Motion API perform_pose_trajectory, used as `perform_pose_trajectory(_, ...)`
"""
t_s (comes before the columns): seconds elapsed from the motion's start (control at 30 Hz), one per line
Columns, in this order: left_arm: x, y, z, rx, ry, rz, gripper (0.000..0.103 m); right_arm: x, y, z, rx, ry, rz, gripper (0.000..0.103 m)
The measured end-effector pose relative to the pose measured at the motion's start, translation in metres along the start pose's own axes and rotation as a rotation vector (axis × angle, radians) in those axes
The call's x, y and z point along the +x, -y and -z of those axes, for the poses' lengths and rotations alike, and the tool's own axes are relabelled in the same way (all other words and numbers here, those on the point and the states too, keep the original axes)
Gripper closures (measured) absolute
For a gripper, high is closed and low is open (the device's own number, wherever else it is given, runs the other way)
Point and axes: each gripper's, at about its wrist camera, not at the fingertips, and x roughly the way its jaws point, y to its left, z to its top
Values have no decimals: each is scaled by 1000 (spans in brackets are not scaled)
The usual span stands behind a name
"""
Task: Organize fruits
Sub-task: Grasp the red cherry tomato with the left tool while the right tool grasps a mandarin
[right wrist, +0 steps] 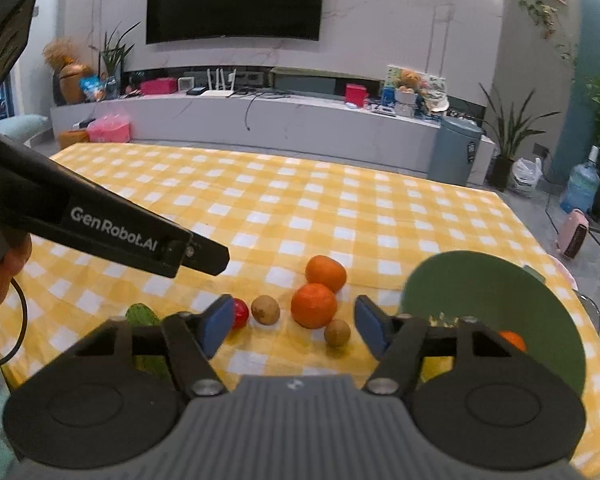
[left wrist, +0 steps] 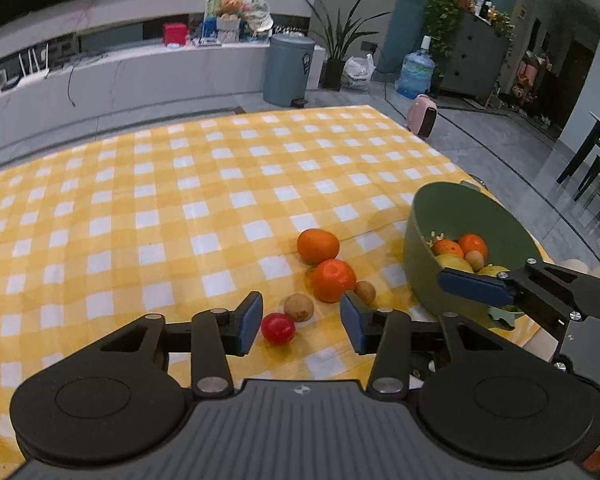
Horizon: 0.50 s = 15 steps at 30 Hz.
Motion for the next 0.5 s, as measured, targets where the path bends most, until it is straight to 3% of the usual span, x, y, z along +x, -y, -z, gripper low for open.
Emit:
perform_pose_trajectory(0.07,4,-7,1,-15,-17,5,59,7,-2,-1,-14,-8,-3,47)
perform_pose_trajectory(0.17,12,-13,1,-30,-35,12,64,19,-2,-1,-30,-36,-10,58)
perform_pose_trajectory(0.27,22,-16,0,-22,-53,15,70,31,0,-1,-48,-49,-19,60)
perform_pose_trajectory(0.5,46,-21,2,-18,-97,27,73,54,1,0,-107,-68,-16,68)
